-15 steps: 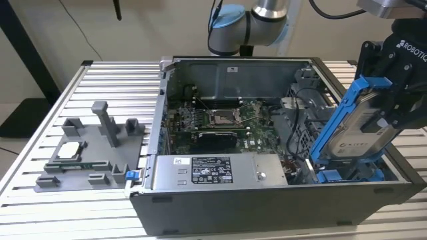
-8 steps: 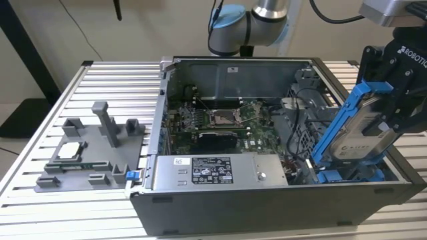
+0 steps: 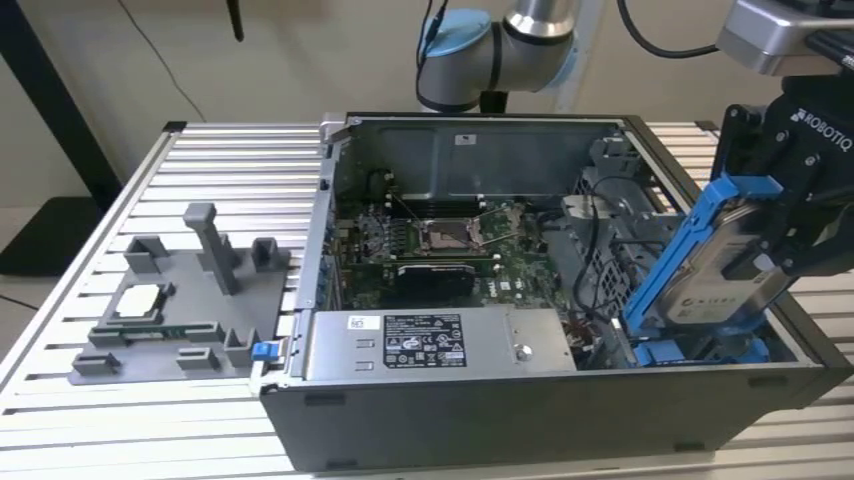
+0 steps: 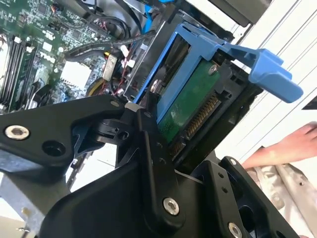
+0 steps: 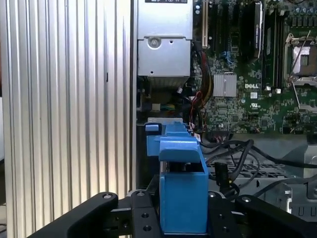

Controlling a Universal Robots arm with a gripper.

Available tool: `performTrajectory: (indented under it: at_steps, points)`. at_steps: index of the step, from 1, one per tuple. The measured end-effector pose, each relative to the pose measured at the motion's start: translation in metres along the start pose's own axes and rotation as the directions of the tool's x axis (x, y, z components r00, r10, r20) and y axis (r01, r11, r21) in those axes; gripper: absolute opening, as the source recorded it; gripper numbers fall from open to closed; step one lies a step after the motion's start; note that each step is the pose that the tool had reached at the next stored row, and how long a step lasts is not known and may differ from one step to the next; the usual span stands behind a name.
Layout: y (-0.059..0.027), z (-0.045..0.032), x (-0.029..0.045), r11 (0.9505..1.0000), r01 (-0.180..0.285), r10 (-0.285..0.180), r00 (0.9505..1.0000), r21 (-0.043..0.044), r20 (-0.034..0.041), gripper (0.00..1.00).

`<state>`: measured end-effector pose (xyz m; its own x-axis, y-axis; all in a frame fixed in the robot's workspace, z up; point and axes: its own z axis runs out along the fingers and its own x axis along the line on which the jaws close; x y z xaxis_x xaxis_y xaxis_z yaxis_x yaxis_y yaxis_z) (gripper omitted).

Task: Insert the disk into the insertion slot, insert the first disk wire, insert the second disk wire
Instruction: 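Insert the disk into the insertion slot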

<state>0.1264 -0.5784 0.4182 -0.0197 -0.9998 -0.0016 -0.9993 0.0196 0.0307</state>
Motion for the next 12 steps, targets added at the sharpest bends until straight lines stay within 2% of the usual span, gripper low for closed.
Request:
performTrajectory:
  at_steps: [7,12]
  points:
    - [-0.0009,0.0053,-0.0016,1.0000,0.000,0.000,1.0000,-0.0002,0.0071,0.00]
    - [-0.0030,0.0085,-0.0024,1.0000,0.000,0.000,1.0000,-0.0002,0.0083,0.00]
